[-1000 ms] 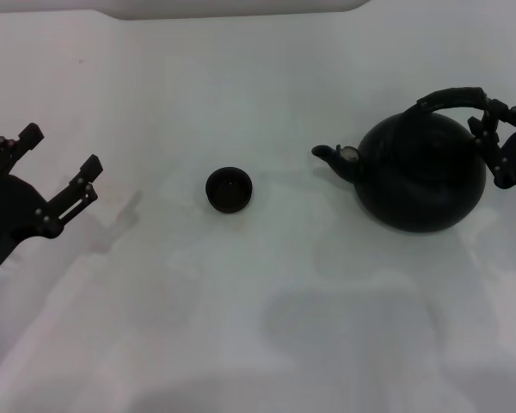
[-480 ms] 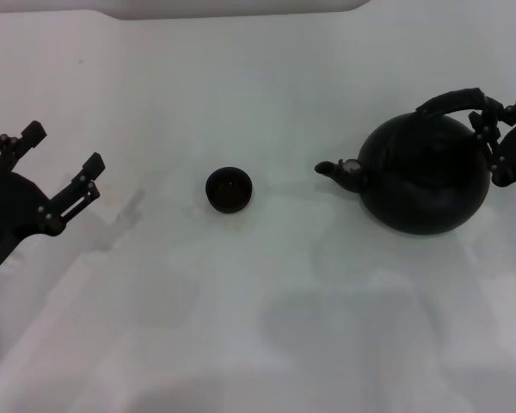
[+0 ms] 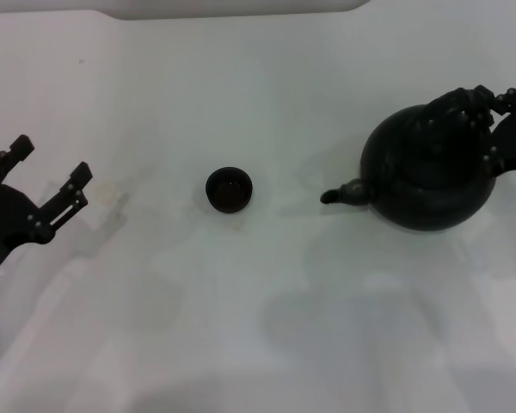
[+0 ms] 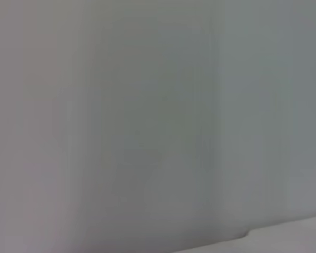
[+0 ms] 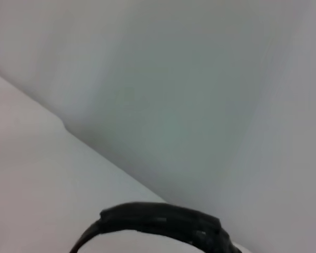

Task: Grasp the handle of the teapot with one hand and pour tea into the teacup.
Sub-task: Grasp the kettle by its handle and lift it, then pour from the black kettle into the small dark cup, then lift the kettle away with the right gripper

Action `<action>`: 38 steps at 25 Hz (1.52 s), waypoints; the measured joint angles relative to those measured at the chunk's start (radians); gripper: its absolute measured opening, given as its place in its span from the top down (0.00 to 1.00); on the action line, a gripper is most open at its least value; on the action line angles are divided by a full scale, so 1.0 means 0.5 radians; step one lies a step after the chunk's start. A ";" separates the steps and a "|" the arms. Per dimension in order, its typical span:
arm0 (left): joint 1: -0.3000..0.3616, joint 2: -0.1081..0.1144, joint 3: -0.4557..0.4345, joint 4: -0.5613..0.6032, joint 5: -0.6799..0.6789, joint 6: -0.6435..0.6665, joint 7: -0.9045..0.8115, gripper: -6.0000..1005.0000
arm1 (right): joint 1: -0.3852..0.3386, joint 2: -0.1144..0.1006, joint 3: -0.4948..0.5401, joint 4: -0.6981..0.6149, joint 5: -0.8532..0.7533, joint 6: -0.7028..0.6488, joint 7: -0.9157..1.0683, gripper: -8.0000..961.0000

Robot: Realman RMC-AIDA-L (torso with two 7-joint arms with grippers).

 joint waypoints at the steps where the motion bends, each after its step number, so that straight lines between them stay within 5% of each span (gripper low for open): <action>1: -0.001 0.001 0.000 0.013 -0.014 -0.006 0.003 0.14 | 0.001 0.001 0.000 0.000 0.006 0.000 -0.006 0.86; 21: 0.025 0.001 -0.003 0.274 -0.067 -0.129 0.064 0.14 | 0.073 0.007 -0.198 0.204 0.065 -0.081 -0.007 0.88; 38: 0.074 0.004 -0.003 0.375 -0.143 -0.248 0.112 0.14 | 0.192 -0.001 -0.653 0.360 0.044 -0.784 -0.164 0.88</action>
